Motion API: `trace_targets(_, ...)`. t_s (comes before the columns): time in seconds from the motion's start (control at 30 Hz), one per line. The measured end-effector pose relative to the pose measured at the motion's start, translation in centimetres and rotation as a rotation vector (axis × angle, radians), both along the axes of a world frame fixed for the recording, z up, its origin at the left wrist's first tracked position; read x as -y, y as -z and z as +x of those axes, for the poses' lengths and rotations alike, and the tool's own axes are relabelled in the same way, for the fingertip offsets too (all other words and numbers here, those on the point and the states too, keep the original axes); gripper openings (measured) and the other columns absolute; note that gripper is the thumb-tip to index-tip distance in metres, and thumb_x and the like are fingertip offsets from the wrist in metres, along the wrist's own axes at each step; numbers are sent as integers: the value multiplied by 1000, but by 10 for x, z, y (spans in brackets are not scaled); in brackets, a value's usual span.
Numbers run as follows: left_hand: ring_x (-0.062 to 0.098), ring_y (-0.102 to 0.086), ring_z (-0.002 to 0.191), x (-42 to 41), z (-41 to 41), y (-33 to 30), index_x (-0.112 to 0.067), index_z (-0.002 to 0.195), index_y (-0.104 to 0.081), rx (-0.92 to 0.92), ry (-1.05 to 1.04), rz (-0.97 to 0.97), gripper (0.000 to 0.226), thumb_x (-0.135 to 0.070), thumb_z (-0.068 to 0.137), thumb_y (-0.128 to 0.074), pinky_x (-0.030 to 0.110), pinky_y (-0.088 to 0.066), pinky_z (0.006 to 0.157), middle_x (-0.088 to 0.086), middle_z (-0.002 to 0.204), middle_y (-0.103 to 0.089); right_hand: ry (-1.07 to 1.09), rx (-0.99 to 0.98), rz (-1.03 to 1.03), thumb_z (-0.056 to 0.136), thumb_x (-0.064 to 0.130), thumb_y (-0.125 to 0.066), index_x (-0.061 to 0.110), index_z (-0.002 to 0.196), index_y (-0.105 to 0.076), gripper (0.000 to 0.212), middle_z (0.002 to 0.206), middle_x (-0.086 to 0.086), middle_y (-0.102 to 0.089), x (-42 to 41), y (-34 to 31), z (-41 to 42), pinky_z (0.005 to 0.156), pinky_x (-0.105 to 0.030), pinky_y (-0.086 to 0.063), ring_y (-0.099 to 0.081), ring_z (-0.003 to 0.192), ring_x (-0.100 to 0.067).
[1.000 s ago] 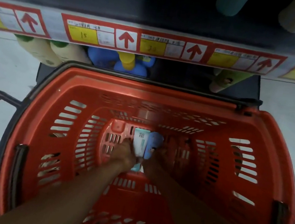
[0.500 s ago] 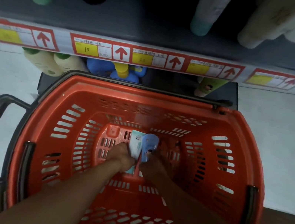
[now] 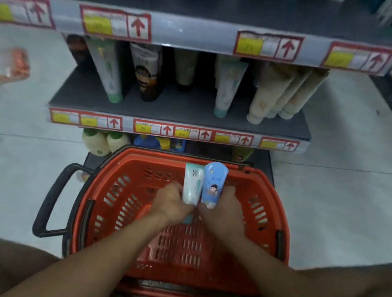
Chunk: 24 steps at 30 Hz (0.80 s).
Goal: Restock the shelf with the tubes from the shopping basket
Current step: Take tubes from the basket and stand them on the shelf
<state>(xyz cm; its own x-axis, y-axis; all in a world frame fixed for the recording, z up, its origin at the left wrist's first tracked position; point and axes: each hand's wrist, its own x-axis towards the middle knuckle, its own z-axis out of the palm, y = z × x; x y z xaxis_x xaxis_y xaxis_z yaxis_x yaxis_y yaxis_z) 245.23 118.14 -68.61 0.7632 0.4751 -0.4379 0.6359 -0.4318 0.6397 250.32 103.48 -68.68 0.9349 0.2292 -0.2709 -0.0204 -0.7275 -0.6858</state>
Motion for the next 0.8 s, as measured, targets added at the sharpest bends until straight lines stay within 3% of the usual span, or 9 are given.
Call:
trace_targets(0.13,16,-70,91,8,4,-56,-22,102,-63,137,12,15,37,-30,77,-89,29,-57,72,-3,104,-74,17,145,44,74,41,-76,24,108,-44,50,102,1,-65,13,-56,7,67,-36,-58,-66,84,-16)
trace_targets(0.23,11,-66,85,14,7,-99,-22,103,-60,234,28,34,38,-27,79,-88,21,-49,59,-7,101,-70,58,228,67,75,37,-75,24,105,-44,45,97,4,-64,24,-97,13,63,-36,-57,-65,82,-15)
trace_targets(0.47,7,-58,76,34,24,-196,-22,101,-55,455,81,148,37,-28,83,-86,12,-38,51,-9,93,-63,134,427,157,73,43,-72,30,107,-40,48,98,4,-64,44,-190,41,68,-42,-58,-65,84,-18)
trace_targets(0.6,7,-65,85,47,39,-244,-27,107,-58,581,110,170,38,-32,81,-86,16,-50,61,-12,100,-68,174,537,208,68,43,-71,29,107,-43,50,98,1,-66,58,-242,69,72,-42,-56,-65,87,-25)
trace_targets(0.8,6,-67,91,61,77,-301,-27,111,-58,719,131,168,39,-30,83,-85,10,-44,60,-12,102,-68,209,626,223,73,41,-74,29,110,-40,51,105,0,-67,70,-299,119,74,-38,-55,-66,92,-24)
